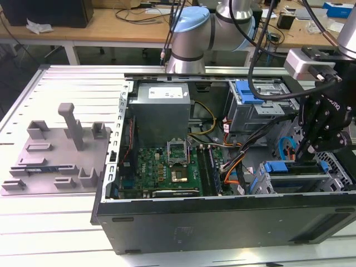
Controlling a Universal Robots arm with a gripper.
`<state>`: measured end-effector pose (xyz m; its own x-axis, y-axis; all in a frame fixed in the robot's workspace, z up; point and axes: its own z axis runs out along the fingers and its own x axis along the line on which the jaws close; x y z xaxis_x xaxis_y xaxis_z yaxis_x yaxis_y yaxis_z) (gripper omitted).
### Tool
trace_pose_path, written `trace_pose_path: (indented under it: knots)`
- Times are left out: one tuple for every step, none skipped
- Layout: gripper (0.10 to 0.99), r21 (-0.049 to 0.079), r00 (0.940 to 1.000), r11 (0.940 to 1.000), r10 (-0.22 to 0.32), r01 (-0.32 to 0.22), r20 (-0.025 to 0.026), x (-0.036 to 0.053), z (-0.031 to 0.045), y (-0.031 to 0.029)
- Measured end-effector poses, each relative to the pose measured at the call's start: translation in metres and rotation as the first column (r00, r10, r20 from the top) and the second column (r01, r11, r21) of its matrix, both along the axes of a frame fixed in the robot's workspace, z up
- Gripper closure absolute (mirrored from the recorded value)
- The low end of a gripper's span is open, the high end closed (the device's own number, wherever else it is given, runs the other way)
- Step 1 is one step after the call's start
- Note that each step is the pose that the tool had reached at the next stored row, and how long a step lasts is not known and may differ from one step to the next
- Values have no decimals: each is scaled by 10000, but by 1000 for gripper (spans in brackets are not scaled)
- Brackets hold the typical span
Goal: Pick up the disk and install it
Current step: 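Insert the second disk wire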
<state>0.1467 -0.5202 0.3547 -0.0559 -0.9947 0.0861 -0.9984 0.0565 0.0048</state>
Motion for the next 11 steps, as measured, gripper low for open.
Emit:
trace_pose_path:
  knots:
    - [925,0,10000,10000,3,-3,0,0,0,0]
    - [925,0,10000,10000,6,-6,0,0,0,0]
    - [925,0,10000,10000,8,-8,0,0,0,0]
    - [925,0,10000,10000,10,-10,0,0,0,-1]
    - [925,0,10000,10000,14,-14,0,2,0,-1]
    - [925,-1,10000,10000,19,-19,0,3,0,-1]
    - [925,0,10000,10000,24,-24,0,5,0,-1]
    - [925,0,10000,10000,27,-27,0,6,0,-1]
    - [925,0,10000,10000,37,-37,0,9,0,-1]
    - [925,0,10000,10000,48,-48,0,12,0,-2]
    - [925,0,10000,10000,62,-62,0,16,0,-2]
